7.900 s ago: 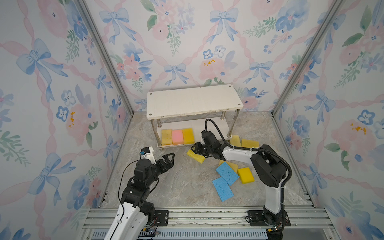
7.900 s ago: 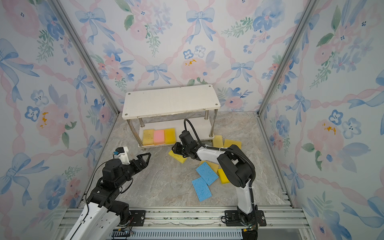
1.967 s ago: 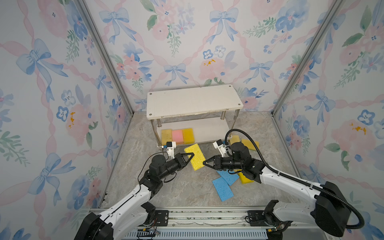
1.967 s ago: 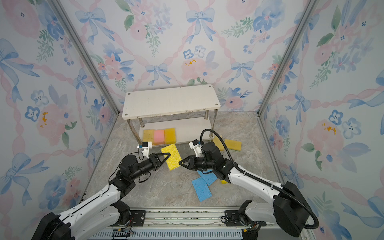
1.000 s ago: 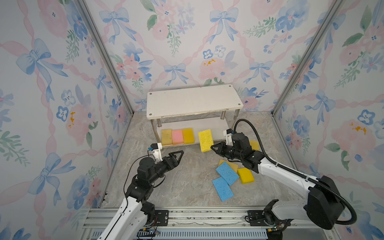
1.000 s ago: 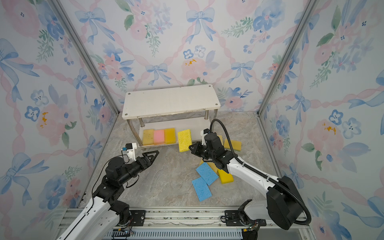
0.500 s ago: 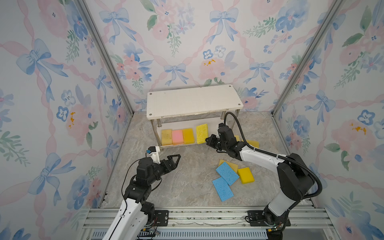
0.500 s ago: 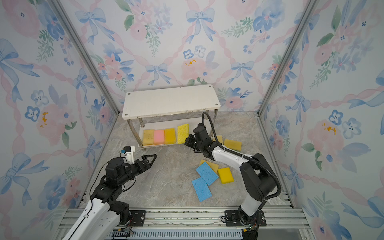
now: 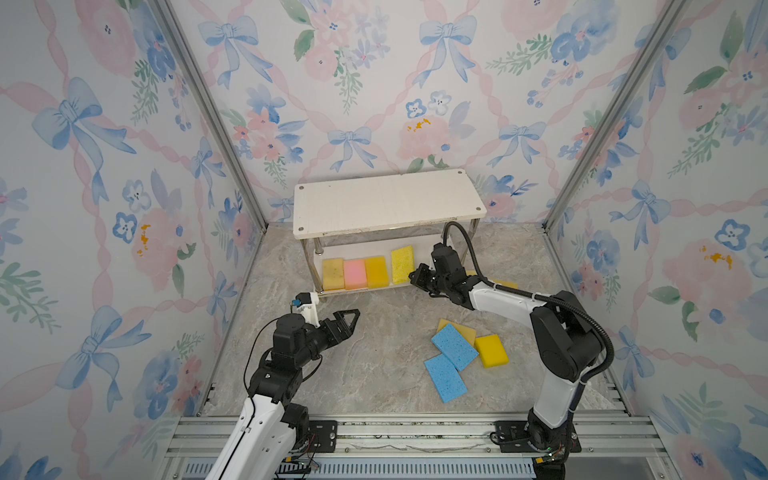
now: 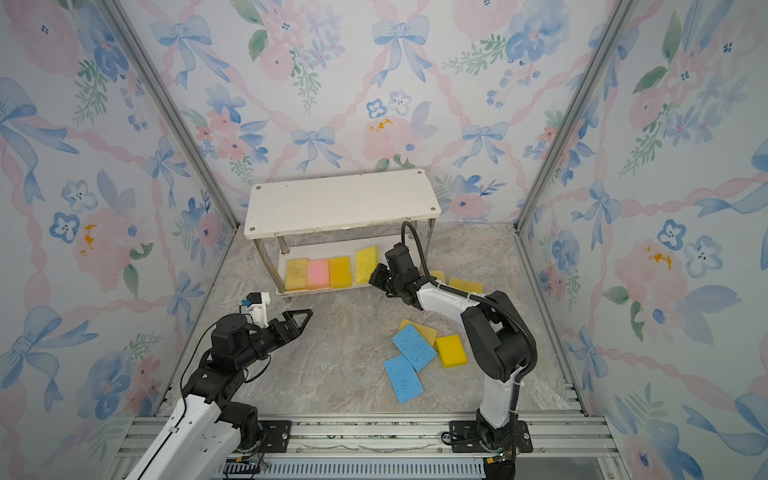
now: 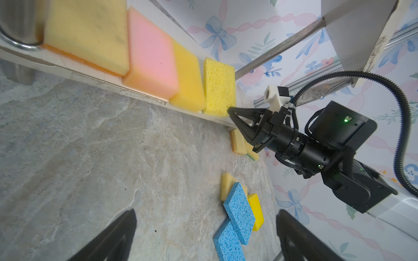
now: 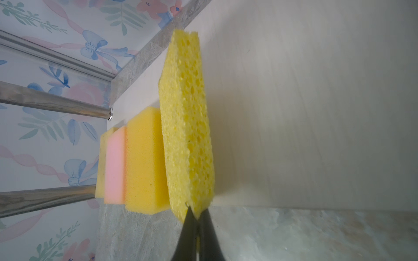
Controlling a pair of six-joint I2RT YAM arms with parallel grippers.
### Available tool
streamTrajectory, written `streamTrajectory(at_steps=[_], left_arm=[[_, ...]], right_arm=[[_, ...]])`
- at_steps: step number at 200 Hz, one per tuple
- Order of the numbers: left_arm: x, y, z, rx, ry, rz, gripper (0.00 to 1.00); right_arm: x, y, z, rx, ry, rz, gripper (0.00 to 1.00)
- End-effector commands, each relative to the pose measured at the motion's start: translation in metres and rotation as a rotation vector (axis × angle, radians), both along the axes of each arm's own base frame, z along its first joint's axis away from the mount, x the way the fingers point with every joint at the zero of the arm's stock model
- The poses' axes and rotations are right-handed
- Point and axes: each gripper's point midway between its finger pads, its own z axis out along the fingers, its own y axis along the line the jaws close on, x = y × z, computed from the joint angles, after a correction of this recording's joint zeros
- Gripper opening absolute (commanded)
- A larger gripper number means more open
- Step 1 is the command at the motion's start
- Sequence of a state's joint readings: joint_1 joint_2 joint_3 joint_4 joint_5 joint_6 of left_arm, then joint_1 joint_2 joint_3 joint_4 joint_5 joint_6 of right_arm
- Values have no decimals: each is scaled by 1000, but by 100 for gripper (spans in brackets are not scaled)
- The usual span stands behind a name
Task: Place and organize the cleaning sponges onto the shelf
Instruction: 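Set the cellulose sponge upright beside the thick yellow sponge, open right gripper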
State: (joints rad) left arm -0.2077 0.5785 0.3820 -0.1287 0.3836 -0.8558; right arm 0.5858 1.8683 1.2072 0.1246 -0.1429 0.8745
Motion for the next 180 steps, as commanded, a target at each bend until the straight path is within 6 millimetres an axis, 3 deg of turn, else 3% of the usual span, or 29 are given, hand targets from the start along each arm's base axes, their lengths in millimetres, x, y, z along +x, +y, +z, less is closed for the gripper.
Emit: streamTrajectory(at_steps=[1, 67, 77, 103, 118, 180], left_arm=[[1, 0, 5, 9, -19, -16, 98], [2, 0, 7, -2, -10, -10, 98], [2, 0, 7, -3, -12, -9, 98], [2, 0, 7, -3, -10, -9, 98], [3, 1, 6, -4, -7, -6, 98], [3, 0, 7, -9, -8, -7, 98]], right_arm=[[7, 9, 4, 22, -9, 42, 2], [9, 14, -9, 24, 21, 68, 6], [9, 12, -10, 21, 24, 66, 11], [9, 9, -12, 11, 24, 60, 38], [9, 6, -11, 2, 22, 55, 47], [-2, -9, -2, -32, -2, 36, 60]])
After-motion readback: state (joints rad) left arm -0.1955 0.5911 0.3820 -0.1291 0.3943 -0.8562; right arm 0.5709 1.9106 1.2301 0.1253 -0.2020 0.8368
